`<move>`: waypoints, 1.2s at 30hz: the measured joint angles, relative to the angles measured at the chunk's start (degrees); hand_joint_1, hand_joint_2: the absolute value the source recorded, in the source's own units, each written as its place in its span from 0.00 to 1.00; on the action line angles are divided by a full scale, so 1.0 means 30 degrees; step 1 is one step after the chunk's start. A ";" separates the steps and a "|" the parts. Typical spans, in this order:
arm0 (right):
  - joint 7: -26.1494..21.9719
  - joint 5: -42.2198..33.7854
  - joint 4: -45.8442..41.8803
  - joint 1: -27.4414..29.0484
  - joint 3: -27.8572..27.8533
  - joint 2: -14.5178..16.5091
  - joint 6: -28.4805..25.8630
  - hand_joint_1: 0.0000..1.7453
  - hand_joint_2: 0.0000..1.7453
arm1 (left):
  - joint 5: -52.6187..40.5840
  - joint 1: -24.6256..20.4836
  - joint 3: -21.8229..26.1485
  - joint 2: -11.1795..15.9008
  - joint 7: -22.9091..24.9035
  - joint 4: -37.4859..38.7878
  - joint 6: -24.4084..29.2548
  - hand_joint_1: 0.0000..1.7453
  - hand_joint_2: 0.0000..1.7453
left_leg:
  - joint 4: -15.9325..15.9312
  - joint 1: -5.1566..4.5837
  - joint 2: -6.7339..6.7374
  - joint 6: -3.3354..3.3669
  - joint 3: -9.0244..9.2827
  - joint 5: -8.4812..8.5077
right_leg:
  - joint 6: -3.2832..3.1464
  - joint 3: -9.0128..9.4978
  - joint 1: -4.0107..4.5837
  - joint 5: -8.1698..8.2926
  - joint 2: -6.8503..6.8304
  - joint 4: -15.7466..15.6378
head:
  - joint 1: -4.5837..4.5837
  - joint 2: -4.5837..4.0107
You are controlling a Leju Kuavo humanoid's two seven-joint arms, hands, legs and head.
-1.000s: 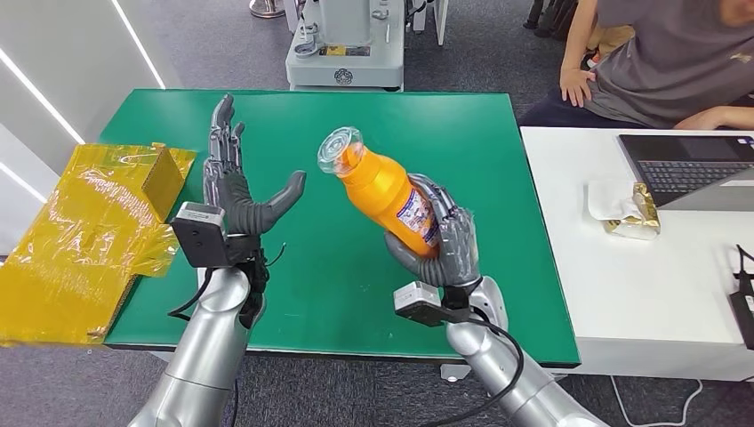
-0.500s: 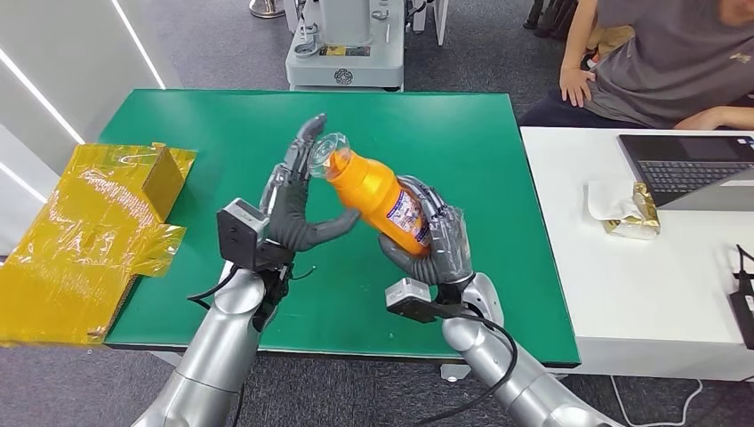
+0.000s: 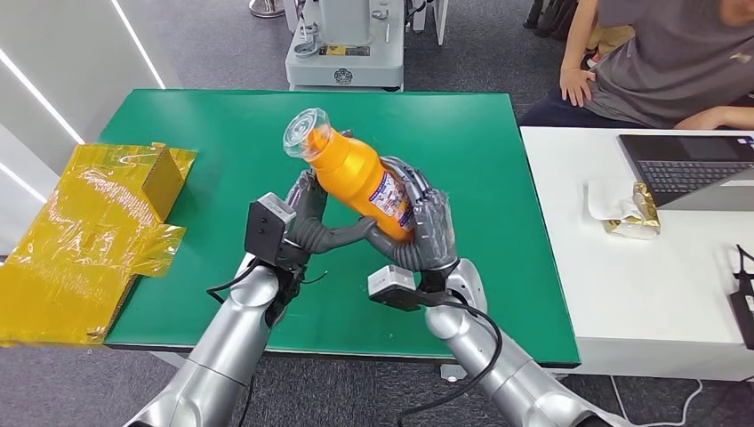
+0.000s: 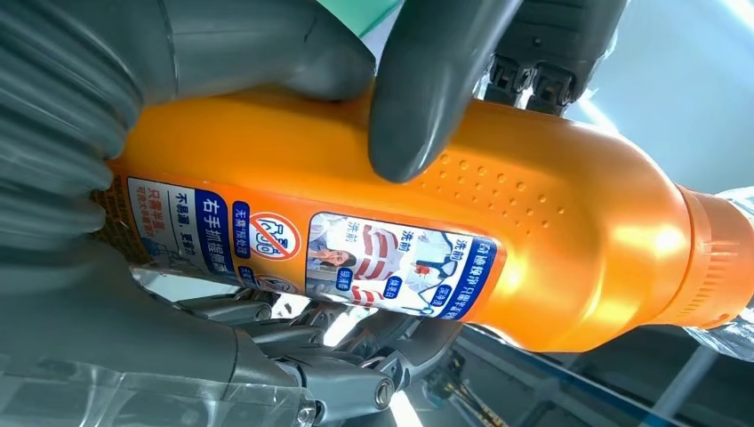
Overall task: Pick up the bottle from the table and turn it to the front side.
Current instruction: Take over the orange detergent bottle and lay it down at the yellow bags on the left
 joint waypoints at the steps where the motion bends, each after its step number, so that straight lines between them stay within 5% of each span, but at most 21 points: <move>1: 0.0000 -0.0161 0.0099 -0.0007 0.0069 0.0037 0.0000 1.00 1.00 | 0.0026 -0.0016 0.0000 -0.0002 -0.0004 0.0015 0.0073 0.00 1.00 | 0.0000 0.0000 0.0000 0.0000 -0.0001 0.0000 | 0.0000 0.0000 0.0000 0.0000 0.0000 0.0000 | 0.0000 0.0000; 36: -0.0138 0.0005 0.2051 0.0465 0.0874 -0.0215 0.0000 1.00 1.00 | 0.0583 0.0198 0.0035 0.0149 0.0007 0.0022 0.0007 0.00 1.00 | 0.0002 -0.0001 0.0000 0.0000 0.0000 0.0000 | 0.0001 -0.0003 0.0000 0.0000 -0.0001 -0.0004 | 0.0000 0.0000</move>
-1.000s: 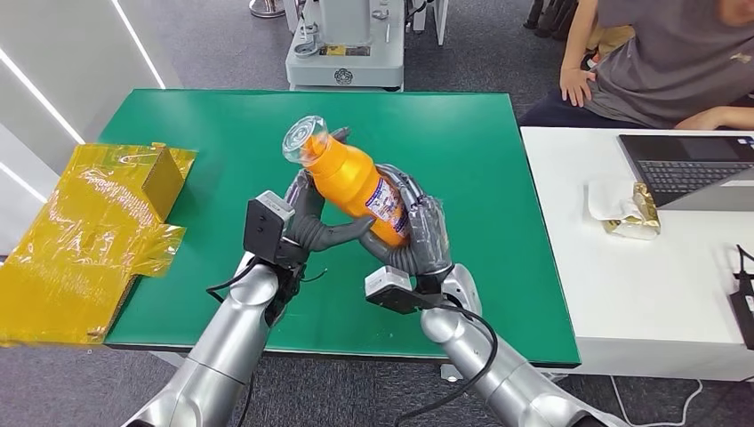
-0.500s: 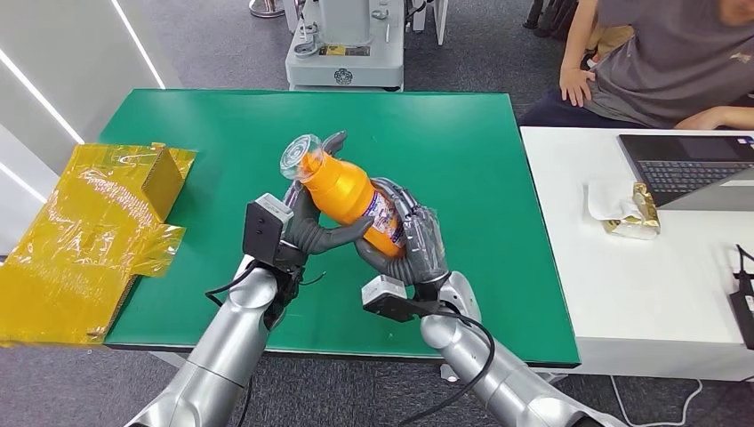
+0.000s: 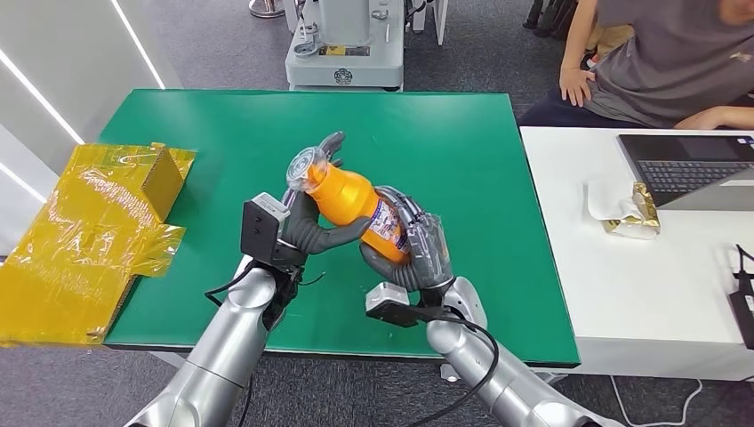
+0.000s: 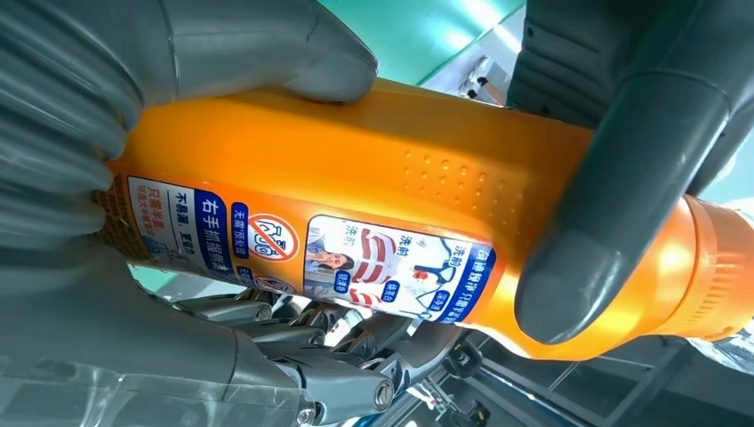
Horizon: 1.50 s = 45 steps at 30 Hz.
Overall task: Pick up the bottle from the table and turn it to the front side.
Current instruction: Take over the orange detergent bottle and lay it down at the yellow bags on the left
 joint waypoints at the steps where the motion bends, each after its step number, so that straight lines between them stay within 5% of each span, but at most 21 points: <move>1: 0.0000 0.0075 0.0025 0.0001 -0.0035 0.0000 0.0000 1.00 1.00 | 0.0002 0.0005 0.0000 0.0002 0.0005 0.0000 -0.0002 0.00 1.00 | 0.0000 0.0000 0.0000 0.0000 0.0000 0.0000 | 0.0000 0.0000 0.0000 0.0000 0.0000 0.0000 | 0.0000 0.0000; 2: 0.0000 0.0140 0.0047 0.0003 -0.0078 0.0000 0.0000 1.00 1.00 | 0.0005 0.0009 0.0002 0.0002 0.0011 0.0000 -0.0005 0.00 1.00 | 0.0000 0.0000 0.0000 0.0000 0.0000 0.0000 | 0.0000 0.0000 0.0000 0.0000 0.0000 0.0000 | 0.0000 0.0000; 6: 0.0000 0.0385 0.0115 0.0020 -0.0240 0.0000 0.0000 1.00 1.00 | 0.0022 0.0017 0.0002 0.0002 0.0040 0.0000 -0.0069 1.00 1.00 | 0.0000 -0.0001 0.0000 0.0000 0.0000 0.0000 | 0.0000 0.0000 -0.0001 0.0000 0.0000 0.0000 | 0.0000 0.0000; 34: -0.0022 0.0756 0.0419 0.0087 -0.0464 0.0022 0.0000 1.00 1.00 | 0.0047 0.0206 0.0000 -0.0046 0.0071 0.0000 -0.0209 1.00 1.00 | 0.0001 -0.0001 0.0000 0.0000 0.0001 0.0000 | 0.0000 0.0000 -0.0001 0.0000 0.0001 -0.0001 | 0.0000 0.0000; 35: -0.0022 0.0801 0.0470 0.0086 -0.0464 0.0022 0.0000 0.97 1.00 | 0.0047 0.0230 0.0002 -0.0044 0.0071 0.0000 -0.0180 1.00 1.00 | 0.0001 -0.0001 0.0001 0.0000 0.0001 0.0000 | 0.0000 0.0000 -0.0001 0.0000 0.0001 -0.0001 | 0.0000 0.0000; 39: -0.0002 0.1099 0.0709 0.0110 -0.0506 0.0022 0.0000 0.00 1.00 | 0.0047 0.0338 0.0007 -0.0036 0.0040 0.0000 -0.0095 1.00 1.00 | 0.0001 0.0000 0.0000 0.0000 0.0001 0.0000 | 0.0000 0.0000 0.0000 0.0000 0.0000 -0.0001 | 0.0002 0.0000; 45: 0.0007 0.1343 0.1115 0.0502 -0.0980 -0.0007 0.0000 0.00 1.00 | 0.0047 0.0355 0.0013 -0.0035 0.0000 -0.0002 0.0049 1.00 1.00 | 0.0001 -0.0002 -0.0001 0.0000 -0.0002 0.0000 | 0.0000 0.0001 -0.0002 0.0000 -0.0001 -0.0001 | 0.0002 0.0000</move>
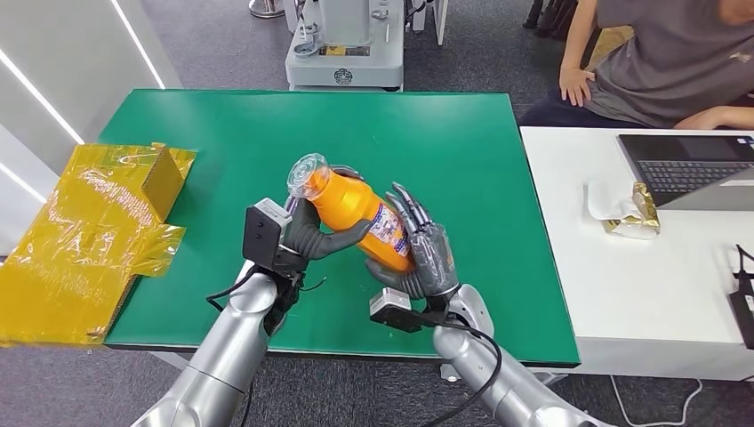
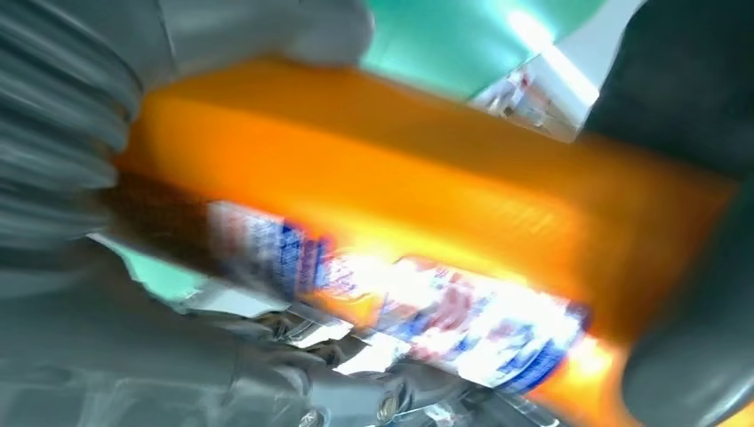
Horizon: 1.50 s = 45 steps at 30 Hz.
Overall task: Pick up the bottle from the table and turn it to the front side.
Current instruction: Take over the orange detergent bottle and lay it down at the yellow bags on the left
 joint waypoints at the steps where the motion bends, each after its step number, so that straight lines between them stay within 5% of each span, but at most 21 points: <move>1: 0.0000 -0.0004 0.0051 0.0059 -0.0088 0.0000 0.0000 0.00 1.00 | 0.0000 0.0000 0.0002 0.0000 -0.0002 -0.0002 0.0005 1.00 1.00 | 0.0000 0.0000 0.0000 0.0000 0.0000 0.0000 | 0.0000 0.0000 0.0000 0.0000 0.0001 0.0000 | -0.0002 0.0000; 18: -0.0004 0.1080 -0.1222 0.0900 -0.1527 -0.0020 -0.0005 0.00 1.00 | 0.0007 -0.0092 0.0011 -0.0007 -0.0053 0.0002 0.0178 1.00 1.00 | 0.0000 0.0001 -0.0001 0.0000 0.0002 0.0000 | 0.0000 0.0000 0.0001 0.0000 -0.0001 0.0001 | 0.0000 0.0000; 31: -0.0015 -0.0587 -1.0522 0.4435 -0.2555 0.0036 -0.0002 0.00 1.00 | -0.0627 -0.0223 0.0060 -0.0007 -0.0366 0.0005 0.1484 1.00 1.00 | -0.0008 0.0001 -0.0004 -0.0001 -0.0003 -0.0003 | 0.0000 -0.0001 0.0001 -0.0006 -0.0007 -0.0001 | -0.0002 0.0000; 39: -0.0026 -0.1758 -1.6212 0.6893 -0.1396 0.0078 0.0006 0.00 1.00 | -0.0919 -0.0246 0.0060 0.0071 -0.0685 0.0087 0.2302 1.00 1.00 | -0.0012 0.0001 -0.0001 -0.0004 -0.0002 -0.0008 | 0.0002 -0.0001 0.0001 -0.0010 -0.0004 -0.0003 | -0.0002 0.0000; 45: -0.0007 -0.2754 -1.7467 0.8104 -0.0428 0.0189 0.0015 0.00 1.00 | -0.1556 -0.0687 0.0179 0.0691 -0.0375 0.0352 0.2144 1.00 1.00 | -0.0019 0.0004 0.0001 -0.0008 -0.0002 -0.0006 | -0.0001 -0.0001 0.0003 -0.0011 -0.0004 0.0000 | 0.0000 0.0000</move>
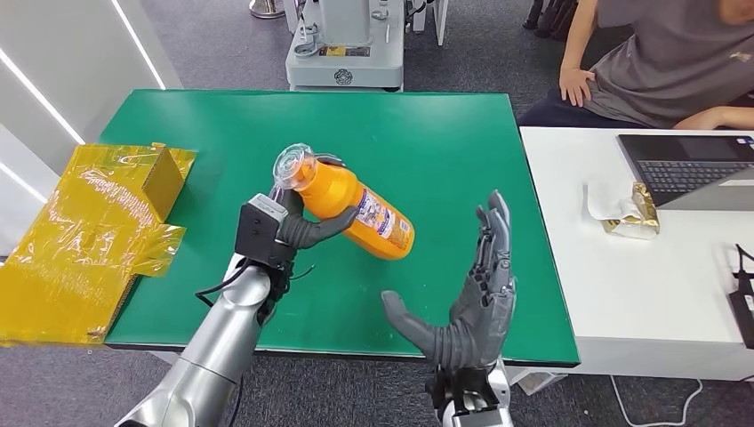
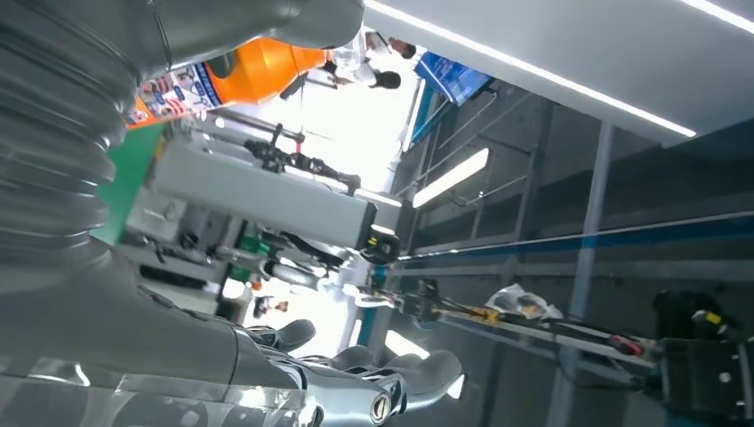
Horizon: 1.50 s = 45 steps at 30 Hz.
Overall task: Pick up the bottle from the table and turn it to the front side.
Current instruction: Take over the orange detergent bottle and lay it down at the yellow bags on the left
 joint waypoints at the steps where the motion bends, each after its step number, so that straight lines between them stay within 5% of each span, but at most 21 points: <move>1: 0.0000 -0.0225 -0.0022 0.0100 0.0075 0.0002 0.0000 0.00 1.00 | -0.0190 -0.0112 0.0007 0.0146 0.0102 0.0148 -0.0006 1.00 1.00 | 0.0000 0.0000 0.0001 -0.0003 0.0001 0.0002 | -0.0001 0.0000 0.0000 0.0001 0.0001 0.0001 | 0.0000 0.0000; 10: 0.0000 -0.1391 -0.0131 0.0840 0.0340 0.0076 0.0007 0.00 1.00 | -0.3084 -0.1344 0.0357 0.2370 0.0550 0.2109 0.2946 1.00 1.00 | -0.0001 0.0009 0.0006 -0.0033 0.0007 0.0026 | -0.0010 -0.0004 0.0006 0.0006 0.0014 0.0012 | 0.0000 0.0000; 21: 0.0000 -0.1309 -0.0395 0.1648 0.0357 0.0138 0.0007 0.00 1.00 | -0.7637 -0.4144 0.0596 0.5284 0.3172 0.2976 0.7552 1.00 1.00 | -0.0002 0.0018 0.0012 -0.0043 0.0000 0.0035 | -0.0030 -0.0016 0.0015 0.0019 0.0015 0.0016 | 0.0006 0.0000; 37: 0.0000 -0.1892 -0.0719 0.2173 0.0344 0.0117 0.0007 0.00 1.00 | -1.3131 -0.7086 0.0534 0.9073 0.6000 0.2762 0.7680 1.00 1.00 | -0.0006 0.0021 0.0039 -0.0058 0.0005 0.0044 | -0.0035 -0.0030 0.0016 0.0020 0.0054 0.0021 | 0.0007 0.0000; 45: 0.0000 -0.1826 -0.0951 0.2409 0.0326 0.0064 0.0007 0.00 1.00 | -1.8078 -0.7768 -0.0791 0.9615 0.7942 0.4192 0.8877 1.00 1.00 | -0.0003 0.0012 0.0037 -0.0057 0.0001 0.0044 | -0.0035 -0.0028 0.0010 0.0022 0.0050 0.0016 | 0.0009 0.0000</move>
